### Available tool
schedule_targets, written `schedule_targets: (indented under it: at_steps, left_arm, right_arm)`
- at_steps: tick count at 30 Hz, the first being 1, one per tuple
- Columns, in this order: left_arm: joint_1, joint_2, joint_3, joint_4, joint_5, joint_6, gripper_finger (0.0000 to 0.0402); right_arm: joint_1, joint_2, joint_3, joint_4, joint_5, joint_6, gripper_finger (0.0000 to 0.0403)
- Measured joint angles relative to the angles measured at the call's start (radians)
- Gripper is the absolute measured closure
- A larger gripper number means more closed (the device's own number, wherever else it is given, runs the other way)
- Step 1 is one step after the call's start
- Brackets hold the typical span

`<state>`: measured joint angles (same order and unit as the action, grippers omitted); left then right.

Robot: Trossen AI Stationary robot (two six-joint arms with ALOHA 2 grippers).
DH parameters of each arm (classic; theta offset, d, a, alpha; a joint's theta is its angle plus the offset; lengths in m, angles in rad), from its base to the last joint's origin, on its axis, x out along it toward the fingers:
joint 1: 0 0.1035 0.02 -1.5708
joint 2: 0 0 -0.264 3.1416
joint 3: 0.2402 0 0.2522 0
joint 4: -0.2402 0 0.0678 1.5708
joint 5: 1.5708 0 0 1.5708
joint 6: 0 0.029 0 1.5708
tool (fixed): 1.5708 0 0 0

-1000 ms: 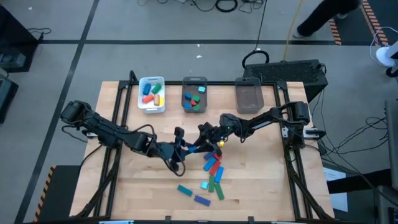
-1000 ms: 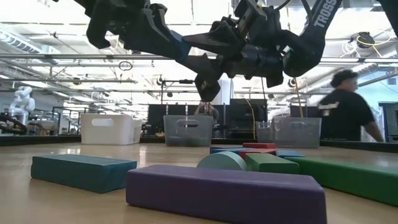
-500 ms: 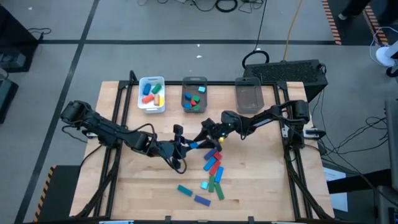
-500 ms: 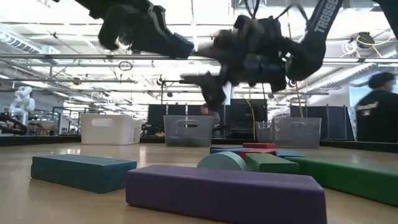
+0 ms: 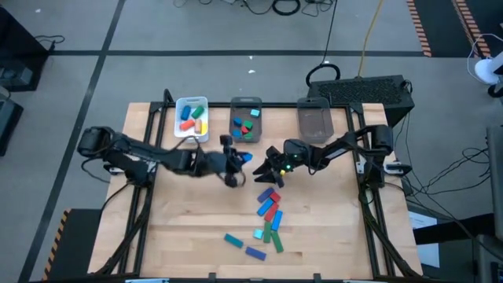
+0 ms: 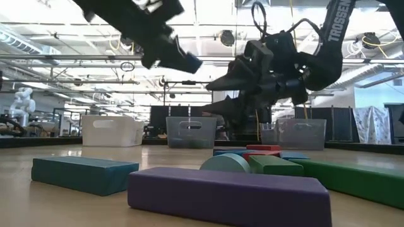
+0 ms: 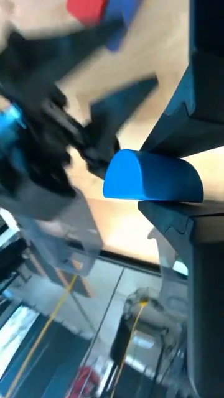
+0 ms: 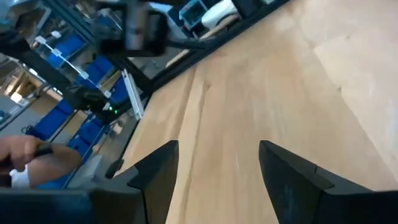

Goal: Sort blocks by size
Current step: Put the blue half circle block into the left black bin, then put the red half circle block into the left black bin

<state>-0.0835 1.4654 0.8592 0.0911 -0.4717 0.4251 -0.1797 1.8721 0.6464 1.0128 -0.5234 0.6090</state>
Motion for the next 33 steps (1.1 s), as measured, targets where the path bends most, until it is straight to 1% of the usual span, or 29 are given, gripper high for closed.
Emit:
schedule_targets:
  at_steps: [5,9,11,15,18,21,26,29,33]
  left_arm:
    - [0.188,0.0,0.0,0.011,0.159,0.0,0.0296]
    - [0.335,0.001,0.0,0.009,0.354,-0.001,0.03]
    - [0.396,0.007,0.0,0.017,0.426,-0.001,0.03]
    - [0.479,0.033,0.0,0.062,0.5,-0.001,0.03]
    - [0.519,0.084,0.0,0.097,0.555,-0.002,0.03]
    - [0.542,0.148,0.003,0.127,0.572,-0.004,0.0292]
    - [0.568,0.225,0.045,0.128,0.549,-0.023,0.0277]
    - [0.575,0.237,0.062,0.127,0.545,-0.053,0.0274]
    - [0.575,0.237,0.074,0.124,0.544,-0.053,0.0272]
  right_arm:
    - [0.013,-0.028,0.0,0.0,-0.002,-0.001,0.0191]
    - [0.018,-0.048,0.0,-0.021,-0.006,-0.01,0.0191]
    - [0.018,-0.054,0.001,-0.032,-0.006,-0.017,0.0191]
    - [0.018,-0.065,0.001,-0.081,-0.002,-0.033,0.0191]
    - [0.018,-0.065,0.001,-0.094,-0.001,-0.044,0.0191]
    - [0.018,-0.066,0.001,-0.094,-0.001,-0.045,0.0191]
    - [0.018,-0.066,0.001,-0.106,-0.001,-0.049,0.0191]
    - [0.017,-0.066,0.001,-0.111,-0.001,-0.052,0.0191]
    - [0.011,-0.066,0.001,-0.11,-0.001,-0.057,0.0191]
